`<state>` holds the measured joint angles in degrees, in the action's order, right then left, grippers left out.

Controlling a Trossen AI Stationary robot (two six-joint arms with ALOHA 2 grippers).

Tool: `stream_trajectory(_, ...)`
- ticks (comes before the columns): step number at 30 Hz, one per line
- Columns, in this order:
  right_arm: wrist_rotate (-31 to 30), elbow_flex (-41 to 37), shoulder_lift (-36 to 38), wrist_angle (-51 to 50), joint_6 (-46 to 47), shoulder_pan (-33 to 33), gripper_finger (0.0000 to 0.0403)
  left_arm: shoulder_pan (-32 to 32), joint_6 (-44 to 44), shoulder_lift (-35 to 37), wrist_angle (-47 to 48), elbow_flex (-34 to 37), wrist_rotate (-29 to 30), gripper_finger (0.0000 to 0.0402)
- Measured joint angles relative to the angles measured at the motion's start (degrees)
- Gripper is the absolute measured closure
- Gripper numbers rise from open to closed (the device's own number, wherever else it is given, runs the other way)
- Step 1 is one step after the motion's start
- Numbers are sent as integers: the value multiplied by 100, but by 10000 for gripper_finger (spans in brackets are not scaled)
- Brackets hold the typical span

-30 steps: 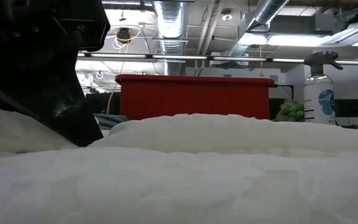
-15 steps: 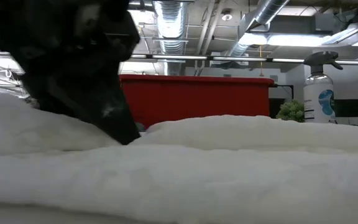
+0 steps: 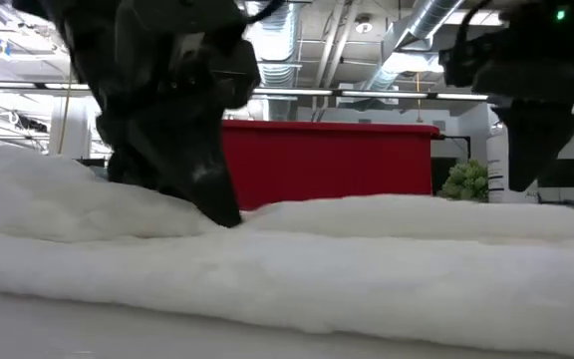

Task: Fold Laundry from Bin
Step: Fold the white shirt in the red bin

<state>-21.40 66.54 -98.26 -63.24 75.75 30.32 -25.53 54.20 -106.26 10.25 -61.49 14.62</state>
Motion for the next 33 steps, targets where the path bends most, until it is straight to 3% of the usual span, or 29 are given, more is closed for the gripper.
stream_trajectory(5, 36, 126, 2, 1, -206, 63, 375, 101, -532, 624, 350, 3, -243, 262)
stream_trajectory(10, -17, 300, 2, -161, 277, 431, 372, 124, -408, 1211, 1292, -2, -36, 262)
stream_trajectory(13, -377, 562, 4, -246, 894, 913, 380, 42, -146, 1507, 1846, -3, 141, 262)
stream_trajectory(18, -1218, 789, 7, -209, 2580, 1881, 385, -491, 166, 1785, 1856, 11, 971, 262)
stream_trajectory(22, -1424, 717, -51, -246, 3952, 2410, 380, -804, 817, 1993, 393, 746, 1359, 262)
stream_trajectory(27, -1692, 711, -144, -295, 4698, 2747, 381, -1012, 98, 2438, -3357, 2128, 1323, 262)
stream_trajectory(30, -2701, 711, -146, -126, 4267, 2839, 381, -1048, -474, 2777, -5174, 2830, 870, 262)
stream_trajectory(33, -3494, 711, -89, -125, 4082, 2794, 379, -1048, -534, 3263, -6030, 3380, 678, 262)
